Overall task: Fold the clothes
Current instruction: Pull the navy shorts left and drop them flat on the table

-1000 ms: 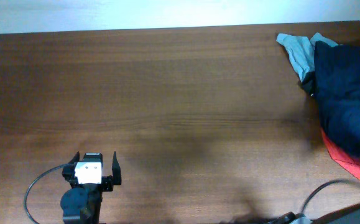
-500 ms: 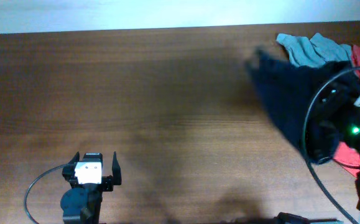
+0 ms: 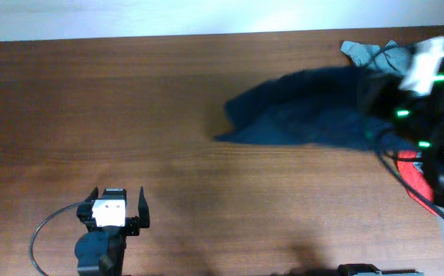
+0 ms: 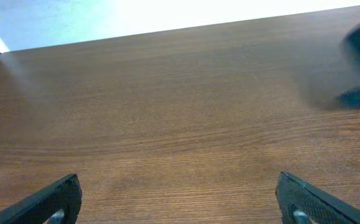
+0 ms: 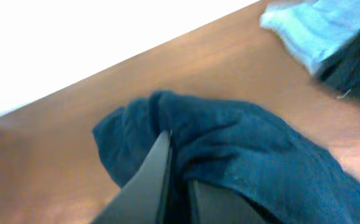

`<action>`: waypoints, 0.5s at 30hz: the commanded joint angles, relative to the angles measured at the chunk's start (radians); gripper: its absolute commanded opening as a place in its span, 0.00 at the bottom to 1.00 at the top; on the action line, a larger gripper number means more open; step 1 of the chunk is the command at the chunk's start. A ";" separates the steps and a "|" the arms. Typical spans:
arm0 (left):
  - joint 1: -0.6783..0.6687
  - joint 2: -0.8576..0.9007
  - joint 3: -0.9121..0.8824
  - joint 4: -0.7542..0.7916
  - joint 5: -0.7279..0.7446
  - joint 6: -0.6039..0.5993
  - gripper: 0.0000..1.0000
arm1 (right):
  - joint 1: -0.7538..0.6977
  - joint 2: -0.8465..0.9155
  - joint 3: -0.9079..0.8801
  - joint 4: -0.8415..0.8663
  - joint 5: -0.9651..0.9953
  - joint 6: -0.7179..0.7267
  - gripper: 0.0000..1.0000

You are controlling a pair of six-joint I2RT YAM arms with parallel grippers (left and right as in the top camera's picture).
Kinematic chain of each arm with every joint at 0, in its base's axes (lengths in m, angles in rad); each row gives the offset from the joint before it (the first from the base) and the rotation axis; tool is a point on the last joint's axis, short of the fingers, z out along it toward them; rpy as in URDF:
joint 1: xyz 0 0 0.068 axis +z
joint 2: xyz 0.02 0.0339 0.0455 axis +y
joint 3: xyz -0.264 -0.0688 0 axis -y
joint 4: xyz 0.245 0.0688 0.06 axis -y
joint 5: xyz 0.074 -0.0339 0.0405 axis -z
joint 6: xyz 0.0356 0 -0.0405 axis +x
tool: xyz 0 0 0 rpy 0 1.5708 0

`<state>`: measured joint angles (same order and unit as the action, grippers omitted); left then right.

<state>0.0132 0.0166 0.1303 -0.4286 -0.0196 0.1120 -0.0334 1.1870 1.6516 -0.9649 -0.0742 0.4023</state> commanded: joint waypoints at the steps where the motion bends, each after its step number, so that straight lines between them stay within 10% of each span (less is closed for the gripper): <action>1: -0.004 -0.005 -0.004 0.001 -0.010 0.006 0.99 | -0.033 -0.035 0.192 -0.015 0.087 -0.039 0.04; 15: -0.004 -0.005 -0.004 0.001 -0.010 0.006 0.99 | 0.344 0.417 0.199 -0.185 0.052 0.296 0.04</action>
<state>0.0132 0.0166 0.1303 -0.4294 -0.0200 0.1120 0.1848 1.5101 1.8526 -1.1698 0.0025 0.5869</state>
